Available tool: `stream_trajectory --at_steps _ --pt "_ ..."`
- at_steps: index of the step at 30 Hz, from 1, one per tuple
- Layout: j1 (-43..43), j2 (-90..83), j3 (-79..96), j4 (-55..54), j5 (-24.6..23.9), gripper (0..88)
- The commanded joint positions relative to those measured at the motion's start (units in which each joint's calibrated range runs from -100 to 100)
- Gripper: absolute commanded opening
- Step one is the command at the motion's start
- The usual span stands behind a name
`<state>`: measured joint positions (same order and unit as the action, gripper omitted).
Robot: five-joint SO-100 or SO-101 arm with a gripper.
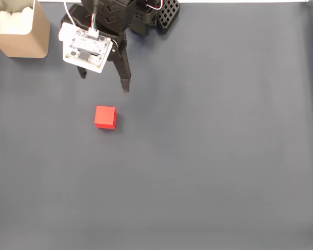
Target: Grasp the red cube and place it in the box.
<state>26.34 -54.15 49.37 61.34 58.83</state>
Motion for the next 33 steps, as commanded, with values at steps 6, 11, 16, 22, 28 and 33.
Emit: stream_trajectory --at_steps 6,11,16,22,28,33 --pt "-0.3 1.8 0.0 -4.9 2.1 34.4" --pt "-1.4 2.8 2.4 -9.3 2.6 36.4" --pt "-3.3 4.5 5.9 -13.2 2.6 36.7" --pt "-4.7 5.9 9.1 -15.5 1.8 36.7" --pt "-5.0 8.1 10.8 -18.1 1.3 36.9" --pt "-4.4 10.3 10.9 -19.2 0.6 36.9"
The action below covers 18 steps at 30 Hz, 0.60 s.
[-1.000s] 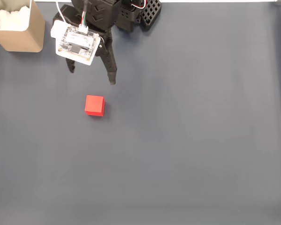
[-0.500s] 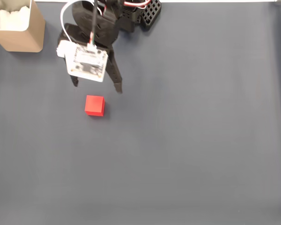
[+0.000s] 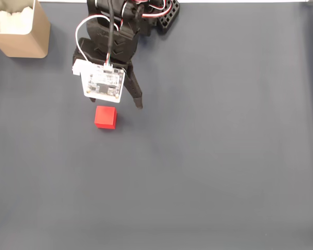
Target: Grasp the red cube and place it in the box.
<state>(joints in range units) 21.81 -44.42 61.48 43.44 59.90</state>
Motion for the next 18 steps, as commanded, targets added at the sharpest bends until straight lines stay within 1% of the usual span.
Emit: stream_trajectory --at_steps 1,9,18 --pt "0.4 1.0 -1.2 -1.6 -0.5 36.9" --pt "2.7 4.2 -1.6 -5.0 -0.1 37.0" --pt "1.6 6.2 -0.9 -8.4 -0.1 37.1"
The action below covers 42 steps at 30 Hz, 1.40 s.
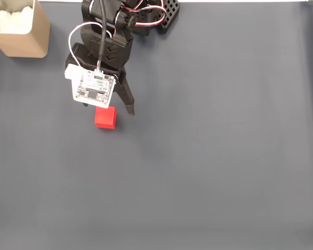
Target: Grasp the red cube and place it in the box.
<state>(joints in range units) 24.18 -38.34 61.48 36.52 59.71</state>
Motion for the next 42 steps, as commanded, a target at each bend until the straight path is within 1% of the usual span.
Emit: stream_trajectory --at_steps 1,23,42 --pt "-0.8 0.2 -0.8 -1.8 0.1 37.1" --pt "-1.5 3.7 1.7 -6.6 0.7 37.1" --pt "-2.2 6.8 1.5 -8.6 0.0 36.9"
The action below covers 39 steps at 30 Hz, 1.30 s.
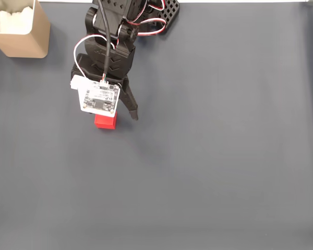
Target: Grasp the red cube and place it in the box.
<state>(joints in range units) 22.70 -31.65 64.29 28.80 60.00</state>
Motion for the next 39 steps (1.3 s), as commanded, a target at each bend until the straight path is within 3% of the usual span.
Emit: stream_trajectory --at_steps 1,26,39 --pt "-0.8 0.4 -1.3 -1.1 -0.3 36.9" --pt "-1.7 3.0 -1.8 -2.9 -1.0 35.8" --pt "-1.7 3.0 -1.7 -2.4 -0.6 17.1"
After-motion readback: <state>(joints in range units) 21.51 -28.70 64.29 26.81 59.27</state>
